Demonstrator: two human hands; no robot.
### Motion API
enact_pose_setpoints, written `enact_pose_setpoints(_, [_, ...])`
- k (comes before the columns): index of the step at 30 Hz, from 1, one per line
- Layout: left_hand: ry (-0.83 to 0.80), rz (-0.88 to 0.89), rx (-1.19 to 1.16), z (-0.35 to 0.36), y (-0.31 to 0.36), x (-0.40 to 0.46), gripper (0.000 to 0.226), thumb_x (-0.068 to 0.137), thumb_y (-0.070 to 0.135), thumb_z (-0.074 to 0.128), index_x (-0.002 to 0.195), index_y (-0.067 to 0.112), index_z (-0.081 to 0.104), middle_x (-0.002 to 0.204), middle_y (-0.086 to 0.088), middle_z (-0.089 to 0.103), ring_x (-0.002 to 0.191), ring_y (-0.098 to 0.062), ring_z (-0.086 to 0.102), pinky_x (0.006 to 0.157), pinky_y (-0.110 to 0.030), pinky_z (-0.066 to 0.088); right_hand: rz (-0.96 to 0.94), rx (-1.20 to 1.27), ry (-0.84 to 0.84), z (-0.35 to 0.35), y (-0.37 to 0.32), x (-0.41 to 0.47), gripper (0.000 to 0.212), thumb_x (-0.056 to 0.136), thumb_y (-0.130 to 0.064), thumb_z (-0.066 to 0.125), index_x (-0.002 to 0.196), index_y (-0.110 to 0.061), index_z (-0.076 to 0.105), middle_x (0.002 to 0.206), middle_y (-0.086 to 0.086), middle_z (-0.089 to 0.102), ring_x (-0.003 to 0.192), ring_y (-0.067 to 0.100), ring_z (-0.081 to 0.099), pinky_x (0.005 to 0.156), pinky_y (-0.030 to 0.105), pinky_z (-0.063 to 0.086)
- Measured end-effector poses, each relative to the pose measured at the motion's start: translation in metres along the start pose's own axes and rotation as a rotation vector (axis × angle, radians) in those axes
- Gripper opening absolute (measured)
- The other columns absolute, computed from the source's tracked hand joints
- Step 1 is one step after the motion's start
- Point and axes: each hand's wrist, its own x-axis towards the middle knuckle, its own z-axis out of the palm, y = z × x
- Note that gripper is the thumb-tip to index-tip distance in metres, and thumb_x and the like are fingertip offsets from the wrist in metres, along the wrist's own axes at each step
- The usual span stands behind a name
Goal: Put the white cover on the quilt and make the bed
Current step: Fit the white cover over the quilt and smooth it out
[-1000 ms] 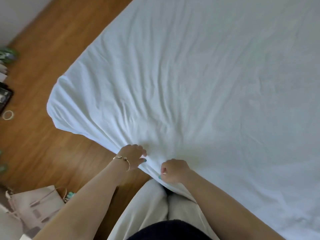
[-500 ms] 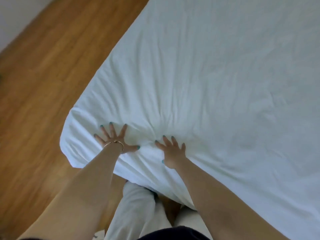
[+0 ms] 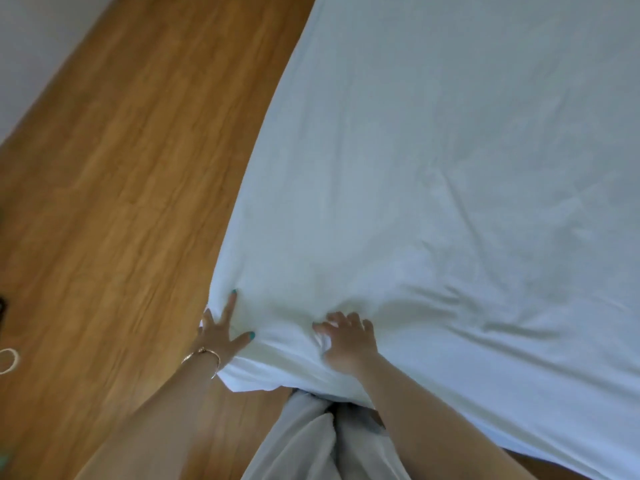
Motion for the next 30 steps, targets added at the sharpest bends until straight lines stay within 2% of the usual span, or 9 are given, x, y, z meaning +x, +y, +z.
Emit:
enact_pose_setpoints(5, [0.401,0.092,-0.371,-0.013,-0.009,-0.002,0.067,0.098,0.036,0.049,0.153,0.022,0.014,0.145,-0.008,0.033,0.120,-0.033,0.049,0.088,-0.040,0.044,-0.077,0.226,0.210,0.003,-0.047,0.003,0.029,0.090,-0.046,0.051,0.112,-0.026,0.055,0.109,-0.007,0.052,0.110,0.018,0.048,0.085,0.032,0.042])
enact_pose_setpoints(7, [0.388,0.106,-0.252,-0.029,-0.019,0.000,0.060,0.098,0.037,0.050,0.150,0.019,0.025,0.136,-0.005,0.042,0.111,-0.030,0.054,0.078,-0.037,0.046,-0.135,0.246,0.156,0.006,-0.071,0.002,0.038,0.088,-0.048,0.054,0.120,-0.029,0.053,0.116,-0.006,0.052,0.113,0.017,0.047,0.087,0.033,0.042])
enact_pose_setpoints(10, [0.495,0.614,0.219,-0.048,-0.030,0.017,0.037,0.096,0.037,0.043,0.131,0.024,0.046,0.120,-0.002,0.058,0.109,-0.023,0.049,0.085,-0.035,0.040,-0.150,0.220,0.110,0.020,-0.107,0.007,0.054,0.084,-0.049,0.059,0.132,-0.029,0.045,0.125,-0.003,0.047,0.119,0.022,0.043,0.090,0.036,0.041])
enact_pose_setpoints(13, [0.270,1.079,0.541,-0.071,-0.037,0.054,0.022,0.091,0.047,0.040,0.102,0.031,0.048,0.108,0.006,0.060,0.109,-0.016,0.045,0.088,-0.033,0.044,-0.008,0.254,0.144,0.029,-0.135,0.021,0.067,0.074,-0.051,0.067,0.132,-0.027,0.043,0.126,-0.002,0.046,0.119,0.022,0.042,0.090,0.036,0.042])
enact_pose_setpoints(17, [-0.054,1.234,0.751,-0.116,-0.047,0.088,0.043,0.072,0.071,0.050,0.099,0.037,0.054,0.096,0.015,0.055,0.092,-0.006,0.042,0.073,-0.022,0.050,0.194,0.322,0.306,0.042,-0.169,0.032,0.055,0.079,-0.059,0.064,0.122,-0.026,0.054,0.118,-0.003,0.053,0.113,0.019,0.047,0.087,0.033,0.042])
enact_pose_setpoints(22, [-0.035,1.406,0.898,-0.114,-0.033,0.085,0.037,0.047,0.042,0.092,0.071,0.035,0.065,0.073,0.016,0.058,0.067,-0.008,0.056,0.067,-0.019,0.042,0.301,0.367,0.599,0.053,-0.194,0.025,0.021,0.077,-0.040,0.057,0.078,-0.026,0.071,0.078,-0.006,0.062,0.077,0.021,0.063,0.057,0.030,0.044])
enact_pose_setpoints(24, [0.010,1.423,0.835,-0.110,-0.028,0.084,0.036,0.046,0.035,0.095,0.066,0.031,0.065,0.071,0.013,0.059,0.066,-0.010,0.058,0.065,-0.018,0.043,0.333,0.359,0.594,0.053,-0.205,0.023,0.016,0.080,-0.037,0.061,0.084,-0.026,0.072,0.083,-0.006,0.062,0.083,0.020,0.063,0.061,0.031,0.044])
enact_pose_setpoints(27, [0.017,1.342,0.801,-0.111,-0.021,0.074,0.029,0.057,0.037,0.092,0.074,0.029,0.069,0.079,0.011,0.063,0.077,-0.011,0.060,0.071,-0.021,0.043,0.445,0.476,0.418,0.049,-0.211,0.014,0.033,0.089,-0.041,0.062,0.118,-0.024,0.061,0.113,-0.002,0.055,0.110,0.019,0.048,0.081,0.031,0.038])
enact_pose_setpoints(30, [-0.106,1.249,0.818,-0.110,-0.019,0.065,0.035,0.087,0.048,0.063,0.115,0.028,0.064,0.114,0.007,0.059,0.109,-0.015,0.050,0.092,-0.027,0.033,0.582,0.499,0.438,0.052,-0.211,0.004,0.035,0.090,-0.041,0.061,0.121,-0.027,0.056,0.117,-0.003,0.053,0.111,0.020,0.048,0.086,0.031,0.039])
